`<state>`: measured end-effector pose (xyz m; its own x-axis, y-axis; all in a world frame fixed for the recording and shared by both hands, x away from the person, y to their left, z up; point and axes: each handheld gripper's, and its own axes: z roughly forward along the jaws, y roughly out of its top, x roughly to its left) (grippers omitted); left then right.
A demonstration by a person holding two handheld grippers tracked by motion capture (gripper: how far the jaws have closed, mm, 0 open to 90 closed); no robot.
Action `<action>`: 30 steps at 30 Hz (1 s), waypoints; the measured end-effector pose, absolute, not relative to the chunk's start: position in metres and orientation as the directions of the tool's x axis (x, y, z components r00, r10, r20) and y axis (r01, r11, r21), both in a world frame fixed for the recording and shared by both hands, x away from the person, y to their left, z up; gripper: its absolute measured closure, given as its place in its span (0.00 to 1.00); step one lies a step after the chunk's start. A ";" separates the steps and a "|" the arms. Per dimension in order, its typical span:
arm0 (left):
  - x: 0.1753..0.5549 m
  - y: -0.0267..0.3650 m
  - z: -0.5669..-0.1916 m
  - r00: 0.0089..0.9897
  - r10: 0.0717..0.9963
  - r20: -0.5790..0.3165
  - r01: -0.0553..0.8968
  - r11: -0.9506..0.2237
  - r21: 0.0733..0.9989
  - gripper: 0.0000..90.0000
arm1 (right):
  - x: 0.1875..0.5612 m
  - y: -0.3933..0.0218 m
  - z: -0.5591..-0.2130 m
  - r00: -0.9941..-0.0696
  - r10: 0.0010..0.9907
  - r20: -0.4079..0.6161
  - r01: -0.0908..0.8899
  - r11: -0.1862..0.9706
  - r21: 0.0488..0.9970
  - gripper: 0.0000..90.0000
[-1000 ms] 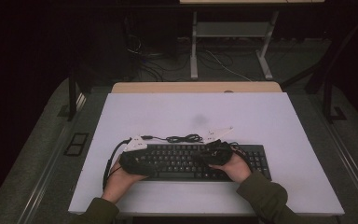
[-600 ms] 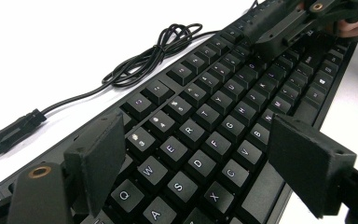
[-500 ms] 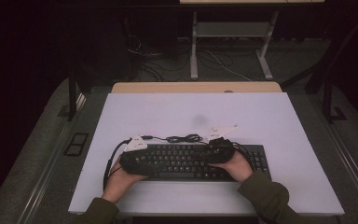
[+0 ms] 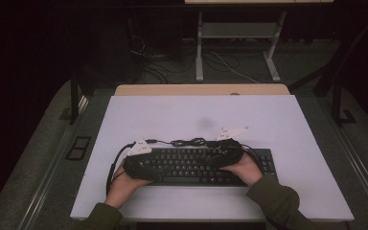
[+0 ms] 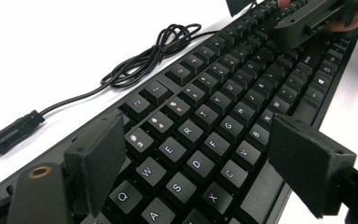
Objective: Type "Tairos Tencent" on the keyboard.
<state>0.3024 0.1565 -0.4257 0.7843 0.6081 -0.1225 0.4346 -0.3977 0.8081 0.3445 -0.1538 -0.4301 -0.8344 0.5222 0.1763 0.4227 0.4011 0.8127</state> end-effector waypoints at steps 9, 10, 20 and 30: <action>0.302 0.158 -0.424 0.785 0.607 -0.121 0.431 -0.396 0.811 0.23 | 0.345 -0.155 -0.430 -0.830 0.529 0.179 0.425 0.390 0.817 0.25; 0.302 0.159 -0.424 0.783 0.609 -0.123 0.433 -0.394 0.811 0.23 | 0.345 -0.155 -0.430 -0.829 0.530 0.180 0.426 0.389 0.817 0.25; 0.303 0.170 -0.422 0.790 0.602 -0.117 0.431 -0.410 0.804 0.44 | 0.345 -0.155 -0.430 -0.828 0.531 0.180 0.426 0.389 0.817 0.25; 0.305 0.181 -0.425 0.779 0.615 -0.123 0.455 -0.421 0.785 0.74 | 0.345 -0.155 -0.430 -0.827 0.532 0.179 0.427 0.389 0.816 0.25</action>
